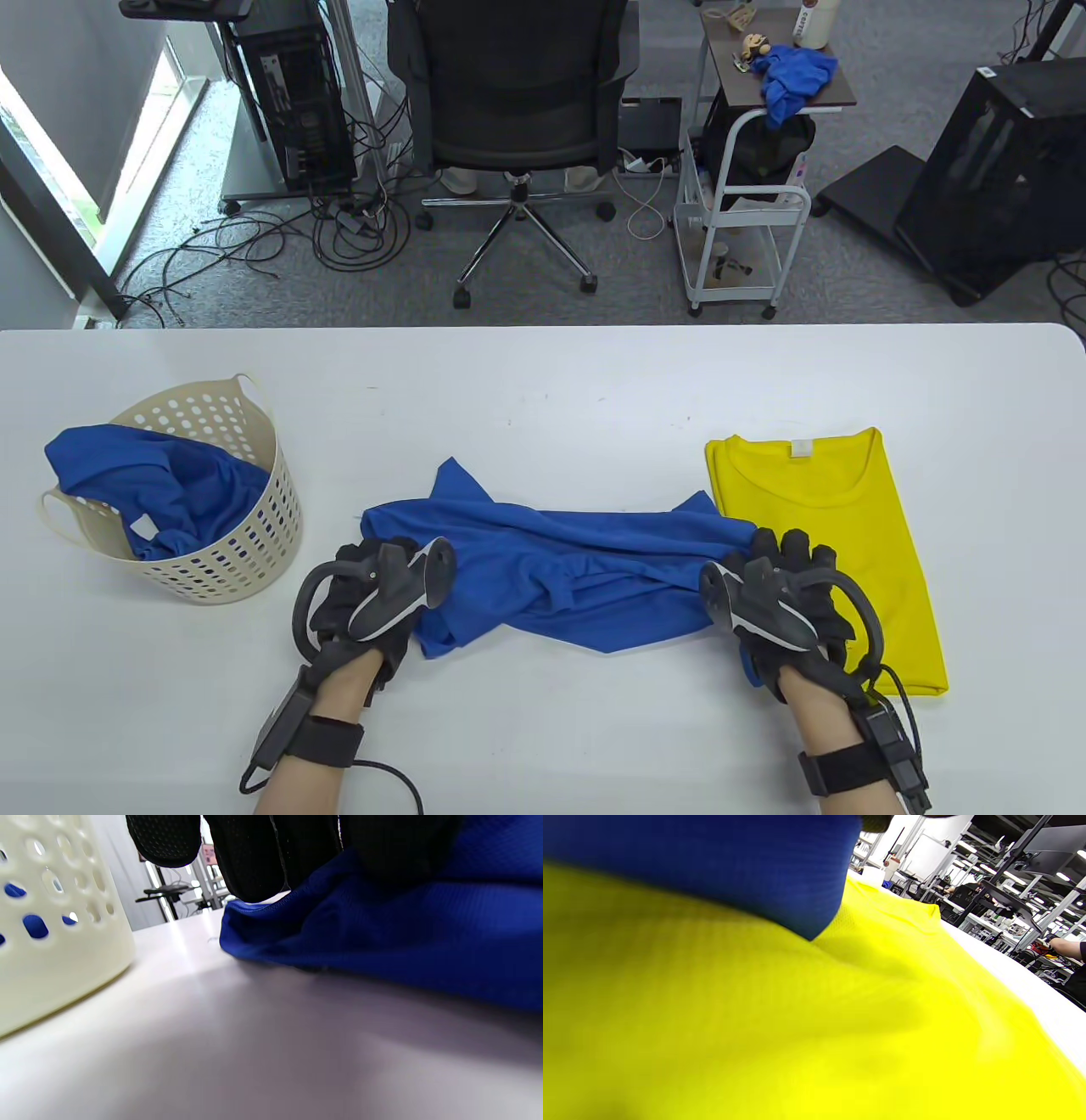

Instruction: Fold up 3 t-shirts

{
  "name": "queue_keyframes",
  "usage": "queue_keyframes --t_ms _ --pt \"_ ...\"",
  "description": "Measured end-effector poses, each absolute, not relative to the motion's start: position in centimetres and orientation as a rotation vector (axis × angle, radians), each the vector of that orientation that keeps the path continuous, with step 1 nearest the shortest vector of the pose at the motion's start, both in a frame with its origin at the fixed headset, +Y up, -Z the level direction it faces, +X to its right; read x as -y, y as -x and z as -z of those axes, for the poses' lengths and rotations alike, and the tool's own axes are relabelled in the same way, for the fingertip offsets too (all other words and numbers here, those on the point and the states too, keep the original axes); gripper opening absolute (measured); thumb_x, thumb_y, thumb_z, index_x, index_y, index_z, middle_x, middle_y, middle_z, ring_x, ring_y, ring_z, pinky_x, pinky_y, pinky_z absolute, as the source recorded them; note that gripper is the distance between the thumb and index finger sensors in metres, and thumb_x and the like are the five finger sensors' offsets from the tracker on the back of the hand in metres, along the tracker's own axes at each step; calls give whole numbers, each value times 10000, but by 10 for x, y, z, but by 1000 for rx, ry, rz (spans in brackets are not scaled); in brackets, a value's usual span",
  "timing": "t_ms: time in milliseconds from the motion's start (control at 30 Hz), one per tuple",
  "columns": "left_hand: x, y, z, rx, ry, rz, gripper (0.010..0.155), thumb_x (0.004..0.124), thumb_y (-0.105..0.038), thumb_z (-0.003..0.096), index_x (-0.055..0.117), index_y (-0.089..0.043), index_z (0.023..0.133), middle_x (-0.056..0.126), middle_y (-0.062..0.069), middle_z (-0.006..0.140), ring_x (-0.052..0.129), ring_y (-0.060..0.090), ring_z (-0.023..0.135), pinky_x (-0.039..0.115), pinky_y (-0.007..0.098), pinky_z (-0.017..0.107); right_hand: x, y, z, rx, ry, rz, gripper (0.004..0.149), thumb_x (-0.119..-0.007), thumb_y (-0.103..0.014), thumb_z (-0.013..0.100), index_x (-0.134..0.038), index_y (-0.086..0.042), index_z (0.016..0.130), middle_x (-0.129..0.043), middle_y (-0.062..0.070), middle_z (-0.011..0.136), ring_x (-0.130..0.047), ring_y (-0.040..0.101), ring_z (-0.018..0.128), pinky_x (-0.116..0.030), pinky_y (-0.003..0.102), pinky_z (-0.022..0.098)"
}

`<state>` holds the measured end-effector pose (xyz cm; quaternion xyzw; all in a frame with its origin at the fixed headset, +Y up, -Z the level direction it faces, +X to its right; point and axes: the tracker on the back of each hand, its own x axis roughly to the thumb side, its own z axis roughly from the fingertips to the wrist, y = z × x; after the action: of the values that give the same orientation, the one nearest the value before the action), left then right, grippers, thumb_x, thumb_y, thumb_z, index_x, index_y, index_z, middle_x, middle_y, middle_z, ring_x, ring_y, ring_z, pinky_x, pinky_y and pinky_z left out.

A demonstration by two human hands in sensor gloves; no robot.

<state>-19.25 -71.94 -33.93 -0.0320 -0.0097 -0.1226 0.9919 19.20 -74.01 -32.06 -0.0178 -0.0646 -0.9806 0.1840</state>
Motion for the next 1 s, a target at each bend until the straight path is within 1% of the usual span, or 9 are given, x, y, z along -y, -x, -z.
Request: queue_keyframes --t_ms 167,333,400,500,600,767,867,933,1000 --pt "657 201 340 2 -67 -21 395 762 -480 427 737 -467 821 823 -150 931 842 145 881 716 459 699 742 -198 323 269 55 2845 631 -822 -434 418 -557 -320 979 -457 94 1117 -540 428 1005 -461 679 714" --pt "595 186 366 -59 -243 -12 406 725 -482 443 719 -485 849 813 -155 936 841 131 878 720 451 698 739 -202 322 218 55 2876 647 -819 -449 415 -544 -332 989 -462 95 1119 -524 437 1011 -451 682 717" --pt "591 179 382 -98 -276 -34 410 721 -486 446 709 -478 856 807 -152 939 839 131 877 716 451 701 738 -202 322 213 55 2877 652 -817 -454 415 -544 -325 993 -461 97 1120 -515 440 1015 -442 686 719" --pt "614 170 409 -148 -180 -10 434 709 -487 449 678 -469 881 784 -135 960 831 144 884 711 459 699 738 -204 322 187 51 2887 651 -815 -460 414 -551 -323 993 -456 94 1124 -507 439 1021 -430 692 722" --pt "634 171 411 -147 -120 95 534 709 -502 441 585 -459 958 725 -126 1009 810 141 907 702 457 712 734 -206 321 140 59 2924 644 -816 -455 413 -562 -318 989 -461 94 1122 -506 442 1020 -428 694 722" --pt "654 190 381 -32 -40 71 488 712 -506 439 647 -445 919 738 -118 1004 809 150 909 694 466 716 716 -209 315 111 40 2917 686 -815 -487 402 -554 -284 1002 -455 116 1121 -511 456 1010 -442 695 710" --pt "684 192 356 85 191 22 487 713 -529 437 690 -434 914 771 -106 991 822 165 901 695 478 710 721 -214 314 313 17 2879 750 -806 -527 403 -515 -237 1030 -387 156 1134 -454 490 1014 -421 706 707" --pt "707 188 345 121 296 80 577 713 -584 412 639 -441 967 713 -87 1046 765 191 957 658 498 737 733 -214 318 316 4 2828 693 -817 -497 408 -557 -259 1005 -431 137 1124 -477 477 1010 -428 700 708" --pt "730 184 339 128 388 185 674 718 -632 382 551 -457 1011 592 -86 1115 683 201 1015 610 510 769 738 -212 321 213 -22 2796 531 -806 -432 424 -662 -316 921 -562 90 1081 -575 436 987 -475 676 704"
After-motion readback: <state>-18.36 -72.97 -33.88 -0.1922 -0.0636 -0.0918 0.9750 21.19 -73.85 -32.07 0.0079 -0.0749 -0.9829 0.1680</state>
